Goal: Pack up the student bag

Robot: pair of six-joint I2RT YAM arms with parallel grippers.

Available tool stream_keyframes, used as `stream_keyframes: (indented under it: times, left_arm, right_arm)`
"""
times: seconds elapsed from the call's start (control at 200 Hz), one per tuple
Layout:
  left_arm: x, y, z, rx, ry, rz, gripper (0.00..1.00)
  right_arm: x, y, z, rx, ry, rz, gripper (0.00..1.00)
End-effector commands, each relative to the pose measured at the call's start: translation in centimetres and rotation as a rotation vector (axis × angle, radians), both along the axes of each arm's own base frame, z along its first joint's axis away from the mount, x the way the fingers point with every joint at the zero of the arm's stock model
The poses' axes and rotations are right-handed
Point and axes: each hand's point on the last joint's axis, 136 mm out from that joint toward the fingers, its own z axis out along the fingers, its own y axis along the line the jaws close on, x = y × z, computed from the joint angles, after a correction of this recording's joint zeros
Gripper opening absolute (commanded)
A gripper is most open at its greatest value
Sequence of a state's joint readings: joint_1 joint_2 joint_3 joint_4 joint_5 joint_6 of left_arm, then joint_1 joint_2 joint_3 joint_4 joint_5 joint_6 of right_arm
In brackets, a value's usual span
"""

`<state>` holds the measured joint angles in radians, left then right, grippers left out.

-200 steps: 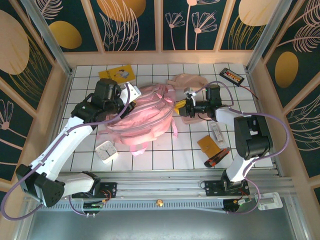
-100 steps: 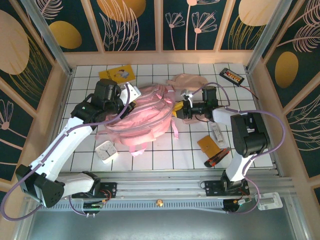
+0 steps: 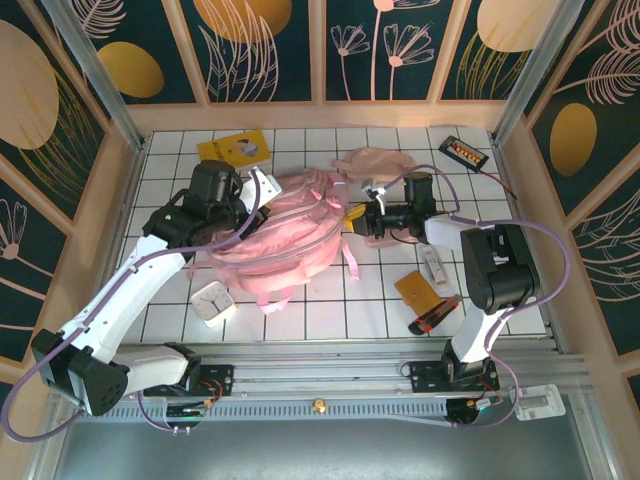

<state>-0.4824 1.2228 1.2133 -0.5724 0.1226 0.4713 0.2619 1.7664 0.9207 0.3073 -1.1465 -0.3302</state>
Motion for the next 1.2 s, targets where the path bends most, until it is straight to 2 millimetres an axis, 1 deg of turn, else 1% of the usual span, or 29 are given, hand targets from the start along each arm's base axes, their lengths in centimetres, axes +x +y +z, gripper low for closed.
stream_keyframes:
  times: [0.0, 0.14, 0.23, 0.435, 0.575, 0.696, 0.936, 1.031, 1.196]
  left_arm:
    - [1.2, -0.1, 5.0, -0.082, -0.174, 0.015, 0.0]
    - [1.2, 0.1, 5.0, -0.081, -0.18, 0.019, 0.0]
    - [1.2, 0.2, 4.9, -0.079, -0.177, 0.022, 0.0]
    - [1.1, 0.2, 5.1, -0.086, -0.18, 0.022, 0.0]
    - [1.2, 0.3, 5.3, -0.082, -0.182, 0.023, 0.0]
    - [1.5, 0.2, 5.3, -0.08, -0.18, 0.023, 0.0]
    - [1.8, 0.2, 5.6, -0.072, -0.183, 0.019, 0.0]
    - [1.9, 0.2, 5.6, -0.068, -0.181, 0.02, 0.0]
    - [2.0, 0.2, 5.5, -0.069, -0.176, 0.019, 0.0]
  right_arm:
    - [-0.5, 0.2, 0.8, 0.012, -0.009, 0.014, 0.2]
    - [-0.4, 0.3, 0.7, 0.018, -0.002, 0.011, 0.17]
    - [-0.7, 0.5, 0.7, 0.021, 0.003, 0.022, 0.18]
    - [-1.2, 1.1, 0.1, 0.02, 0.02, 0.042, 0.25]
    - [-1.2, 1.6, 0.0, 0.029, 0.024, 0.047, 0.25]
    - [-1.2, 1.6, 0.1, 0.034, 0.02, 0.044, 0.24]
    - [-2.0, 1.4, -0.2, 0.053, 0.044, 0.037, 0.24]
    - [-2.2, 1.3, -0.3, 0.066, 0.053, 0.028, 0.22]
    - [-1.9, 1.3, -0.1, 0.072, 0.038, 0.011, 0.17]
